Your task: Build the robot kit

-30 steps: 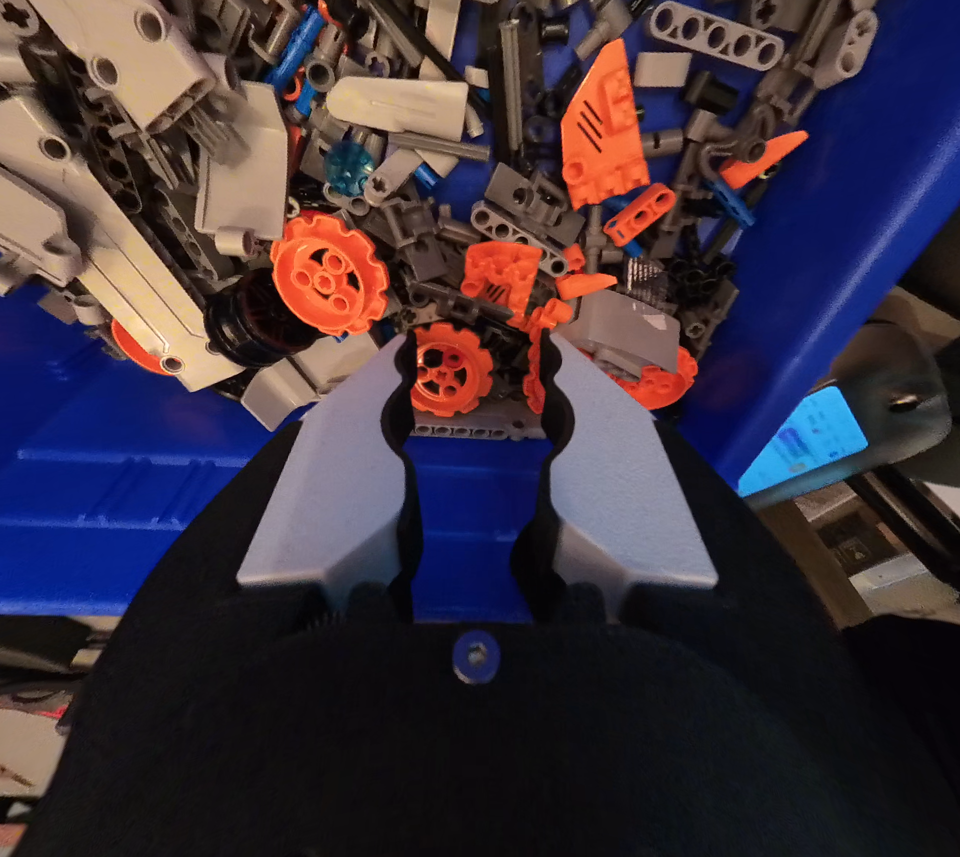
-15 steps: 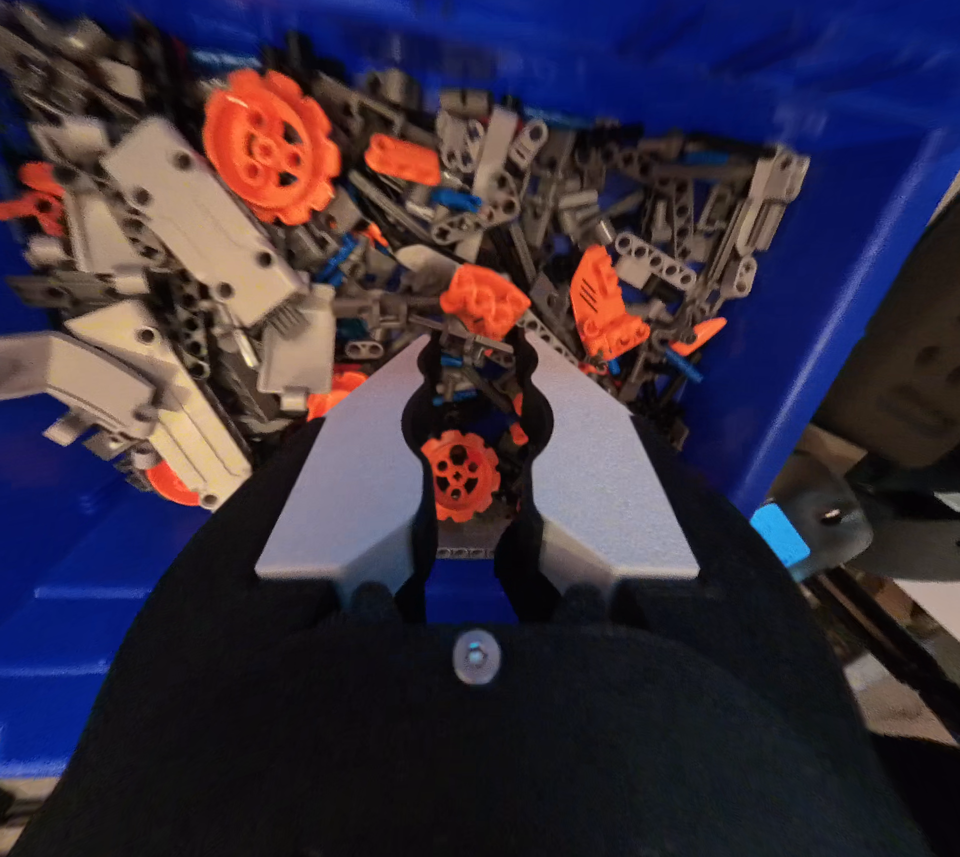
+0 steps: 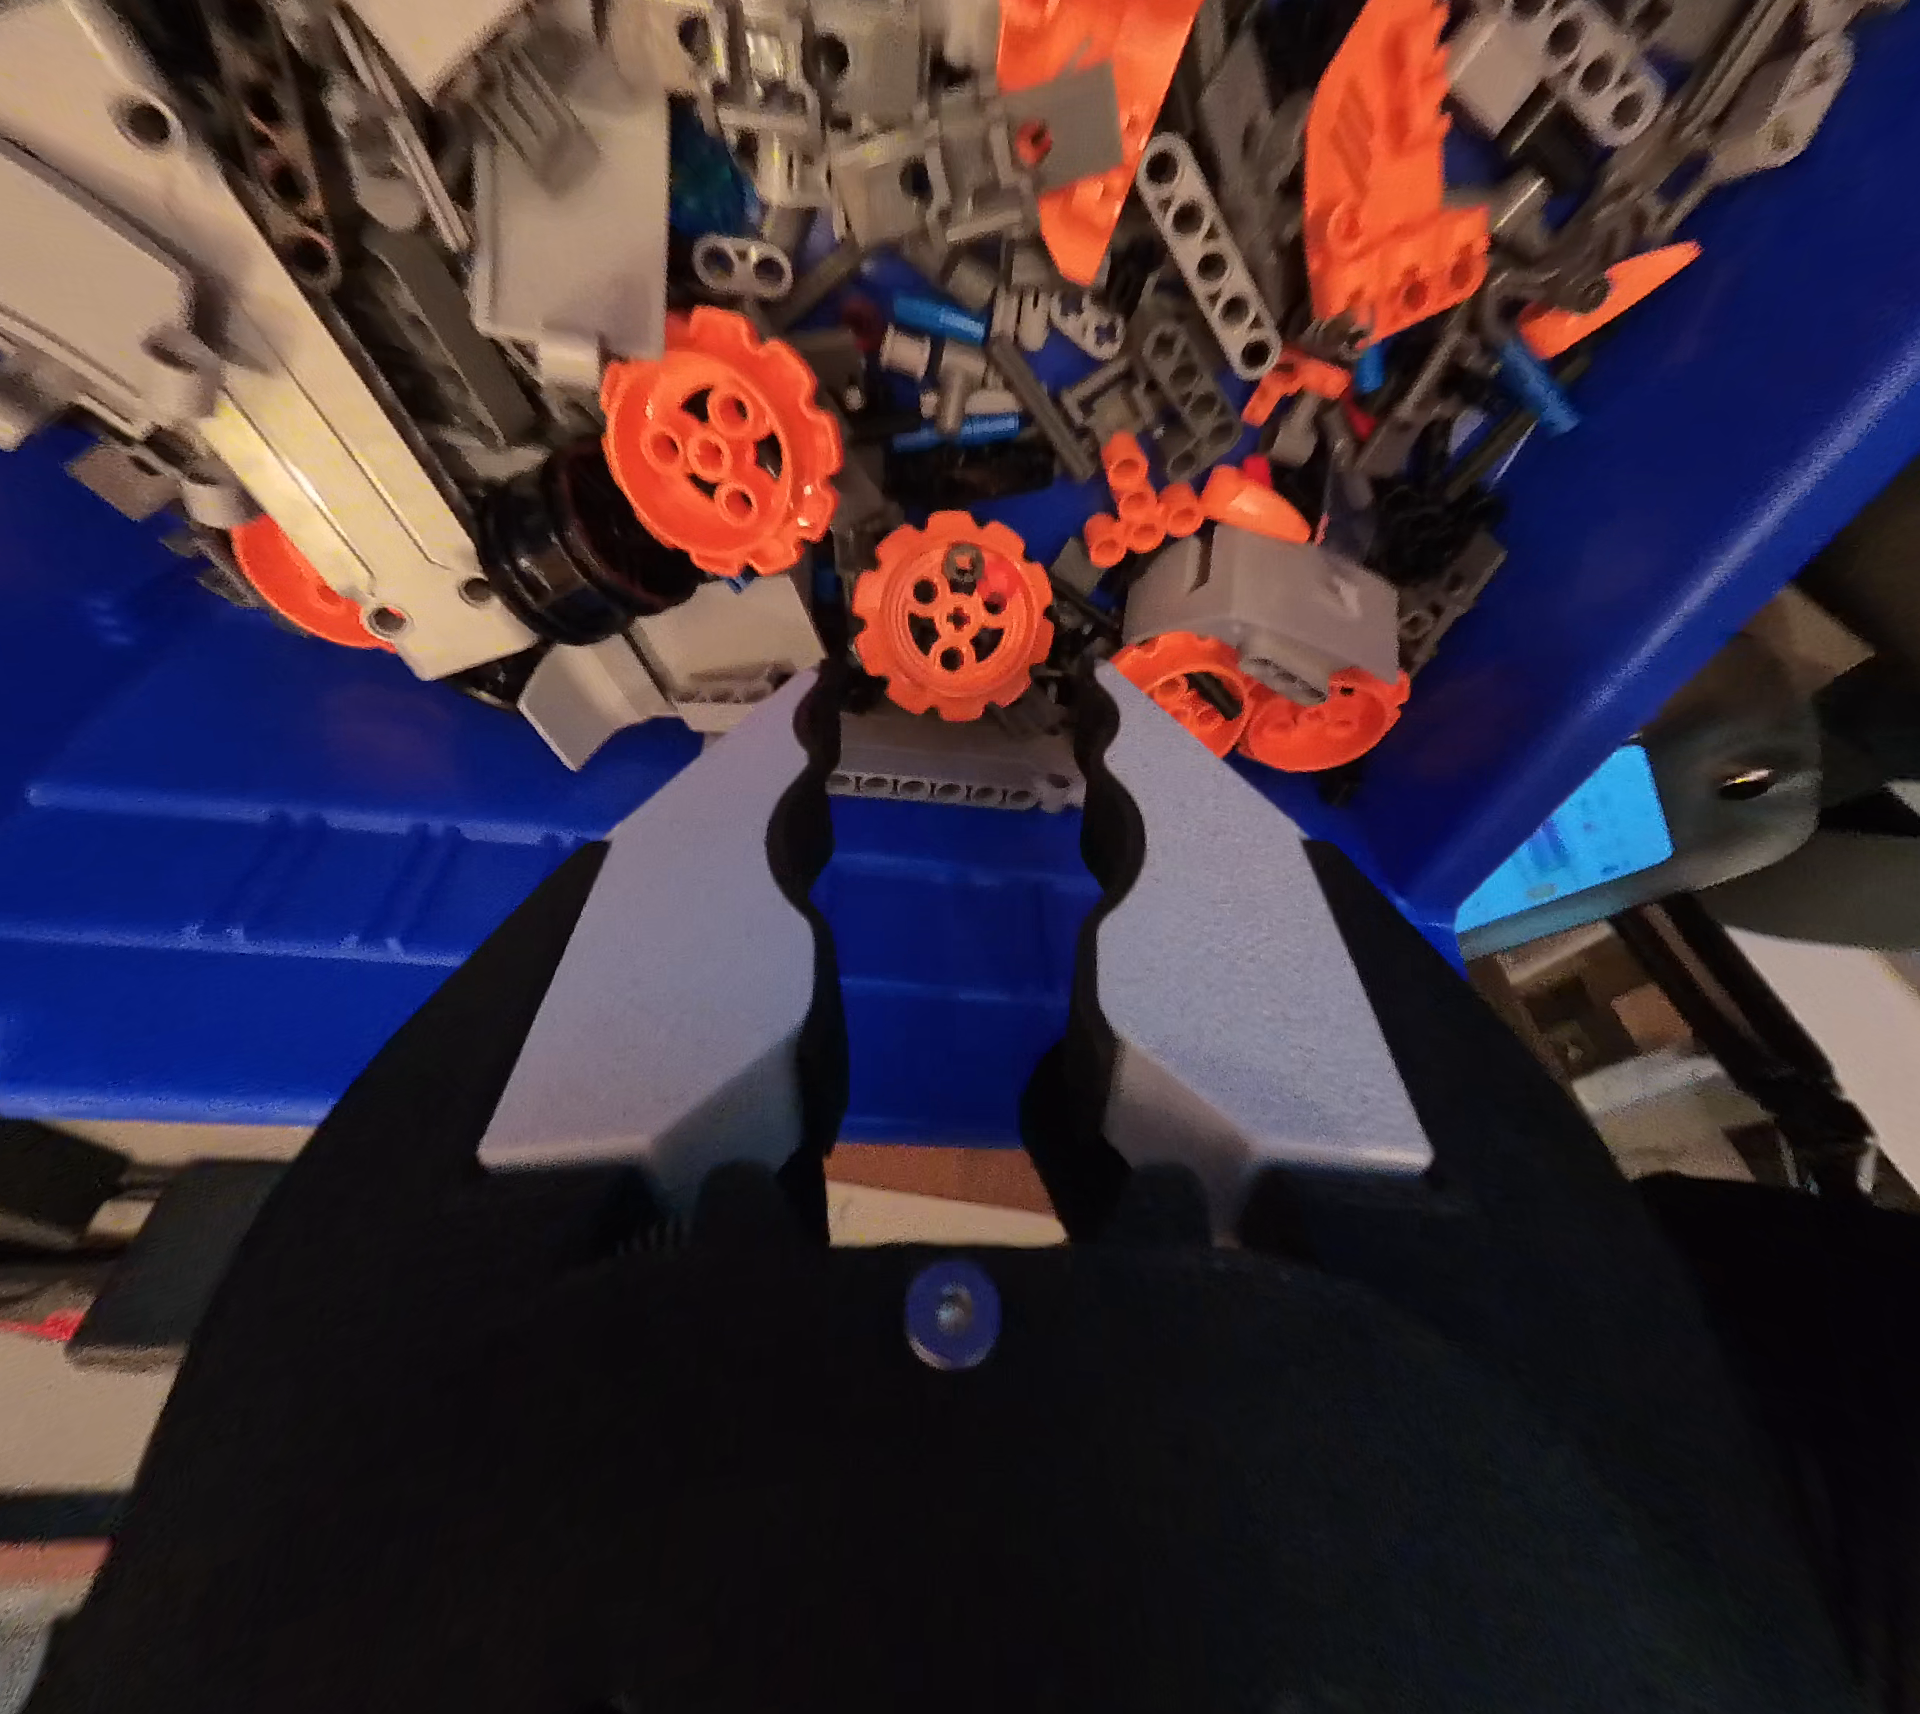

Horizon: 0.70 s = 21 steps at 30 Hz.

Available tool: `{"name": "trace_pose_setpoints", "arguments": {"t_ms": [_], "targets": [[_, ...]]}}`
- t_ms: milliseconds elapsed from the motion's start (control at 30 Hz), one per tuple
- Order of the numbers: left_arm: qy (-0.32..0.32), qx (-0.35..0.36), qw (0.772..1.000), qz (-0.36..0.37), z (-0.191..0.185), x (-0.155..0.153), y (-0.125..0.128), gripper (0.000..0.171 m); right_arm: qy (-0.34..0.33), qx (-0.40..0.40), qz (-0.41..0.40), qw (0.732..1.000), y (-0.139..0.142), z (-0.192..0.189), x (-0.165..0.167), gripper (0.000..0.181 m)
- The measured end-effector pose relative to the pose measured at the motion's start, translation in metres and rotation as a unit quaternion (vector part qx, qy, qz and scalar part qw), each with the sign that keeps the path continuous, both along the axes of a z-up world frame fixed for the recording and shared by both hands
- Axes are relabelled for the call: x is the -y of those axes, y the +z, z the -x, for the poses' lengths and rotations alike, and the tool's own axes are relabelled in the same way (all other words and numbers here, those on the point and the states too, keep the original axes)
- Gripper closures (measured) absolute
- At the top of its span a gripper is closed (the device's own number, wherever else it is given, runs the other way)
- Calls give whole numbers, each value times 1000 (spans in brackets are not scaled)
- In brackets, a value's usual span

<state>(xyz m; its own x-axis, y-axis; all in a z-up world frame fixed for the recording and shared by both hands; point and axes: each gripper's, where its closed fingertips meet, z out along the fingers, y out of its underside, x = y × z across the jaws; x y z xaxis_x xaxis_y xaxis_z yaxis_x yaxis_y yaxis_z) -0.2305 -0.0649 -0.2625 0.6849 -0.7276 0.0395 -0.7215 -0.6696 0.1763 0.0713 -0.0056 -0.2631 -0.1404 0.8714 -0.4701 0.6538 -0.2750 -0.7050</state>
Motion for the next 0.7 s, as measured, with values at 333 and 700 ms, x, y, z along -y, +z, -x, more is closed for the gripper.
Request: {"name": "trace_pose_setpoints", "arguments": {"t_ms": [333, 700], "targets": [[-16, -4, 1000, 5, -6, 0, -16, 135, 0, -1, -1, 1000, 1, 0, 0, 166], [-25, 59, 998, -24, -35, -16, -5, 135, 1, -1, -1, 1000, 1, 0, 1, 166]]}}
